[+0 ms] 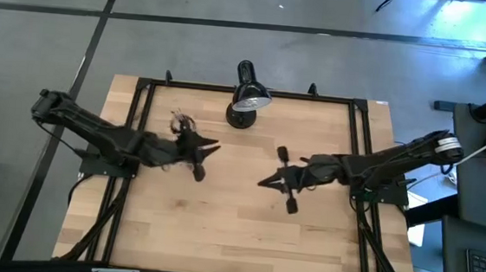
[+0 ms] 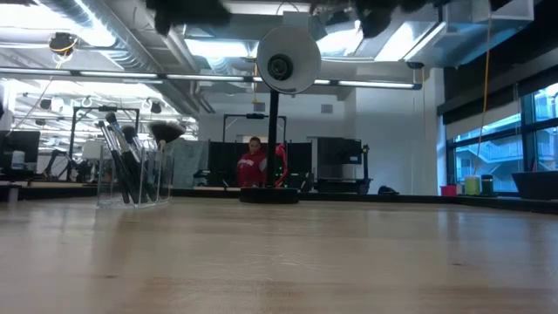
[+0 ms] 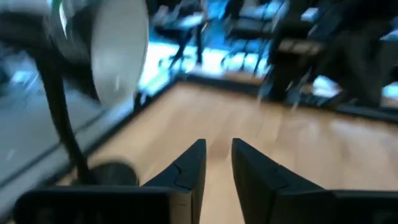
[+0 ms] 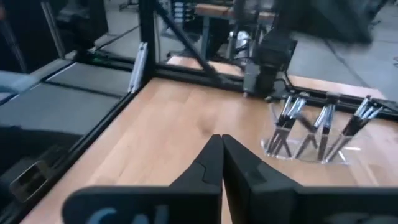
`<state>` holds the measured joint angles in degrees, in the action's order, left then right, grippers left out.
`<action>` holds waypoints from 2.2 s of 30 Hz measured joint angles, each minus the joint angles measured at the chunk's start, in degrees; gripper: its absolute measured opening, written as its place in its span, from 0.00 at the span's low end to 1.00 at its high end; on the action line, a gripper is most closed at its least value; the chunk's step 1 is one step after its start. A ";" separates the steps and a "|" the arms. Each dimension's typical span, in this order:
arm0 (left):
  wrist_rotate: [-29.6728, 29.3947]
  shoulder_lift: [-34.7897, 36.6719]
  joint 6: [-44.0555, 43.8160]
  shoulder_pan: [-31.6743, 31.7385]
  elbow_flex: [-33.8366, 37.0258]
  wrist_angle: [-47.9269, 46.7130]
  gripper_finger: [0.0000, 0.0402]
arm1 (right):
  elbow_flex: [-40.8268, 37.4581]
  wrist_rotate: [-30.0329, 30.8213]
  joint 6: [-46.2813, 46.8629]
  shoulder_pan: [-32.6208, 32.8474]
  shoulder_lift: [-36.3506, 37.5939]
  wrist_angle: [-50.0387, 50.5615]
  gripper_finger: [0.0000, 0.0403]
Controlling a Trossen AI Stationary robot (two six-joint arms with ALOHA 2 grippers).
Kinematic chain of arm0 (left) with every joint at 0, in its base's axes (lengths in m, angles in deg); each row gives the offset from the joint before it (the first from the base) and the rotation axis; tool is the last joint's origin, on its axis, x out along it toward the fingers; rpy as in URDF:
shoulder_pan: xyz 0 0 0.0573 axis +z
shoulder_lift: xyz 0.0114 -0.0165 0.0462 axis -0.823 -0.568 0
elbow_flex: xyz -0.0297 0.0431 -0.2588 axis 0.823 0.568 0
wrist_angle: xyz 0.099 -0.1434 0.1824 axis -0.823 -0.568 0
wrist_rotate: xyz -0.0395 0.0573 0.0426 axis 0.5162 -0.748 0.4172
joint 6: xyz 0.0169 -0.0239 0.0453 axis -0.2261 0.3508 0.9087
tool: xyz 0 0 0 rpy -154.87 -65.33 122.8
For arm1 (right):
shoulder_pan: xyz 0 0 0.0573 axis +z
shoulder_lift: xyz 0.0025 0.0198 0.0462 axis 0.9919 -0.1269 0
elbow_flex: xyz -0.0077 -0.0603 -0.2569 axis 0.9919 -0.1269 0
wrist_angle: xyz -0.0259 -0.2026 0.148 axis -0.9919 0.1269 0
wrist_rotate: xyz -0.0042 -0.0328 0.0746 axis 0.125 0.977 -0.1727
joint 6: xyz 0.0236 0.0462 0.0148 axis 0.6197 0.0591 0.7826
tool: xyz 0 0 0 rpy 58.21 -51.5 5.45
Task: Sort items
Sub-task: Return to Home Position
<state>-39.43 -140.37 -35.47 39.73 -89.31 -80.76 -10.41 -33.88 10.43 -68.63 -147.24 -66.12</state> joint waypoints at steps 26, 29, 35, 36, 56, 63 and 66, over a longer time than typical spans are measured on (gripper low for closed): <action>24.69 38.18 21.34 11.41 26.19 10.09 0.01 | -24.70 -5.35 2.23 -0.61 49.98 7.62 0.01; 27.61 41.71 21.31 12.83 28.30 10.03 0.01 | -25.90 -5.70 2.25 -0.61 52.95 8.29 0.01; 29.84 47.44 21.23 13.79 31.13 8.89 0.01 | -30.08 -5.14 3.39 -0.66 57.43 8.37 0.01; 29.86 48.22 21.12 13.79 31.17 8.06 0.01 | -30.56 -4.69 3.58 -0.70 57.86 7.96 0.01; 30.95 52.76 21.66 13.79 31.21 0.98 0.01 | -38.10 -4.59 4.12 -9.01 57.46 -3.44 0.01; 30.97 52.76 20.90 13.79 31.21 -2.22 0.01 | -38.07 -6.17 3.93 -10.89 57.46 -1.24 0.01; 31.56 52.81 20.35 13.79 31.21 -2.95 0.01 | -38.05 -8.15 3.65 -10.95 57.48 1.08 0.01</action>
<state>-7.87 -87.56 -15.12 53.52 -58.10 -83.72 -48.46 -42.03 14.08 -79.57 -89.76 -65.04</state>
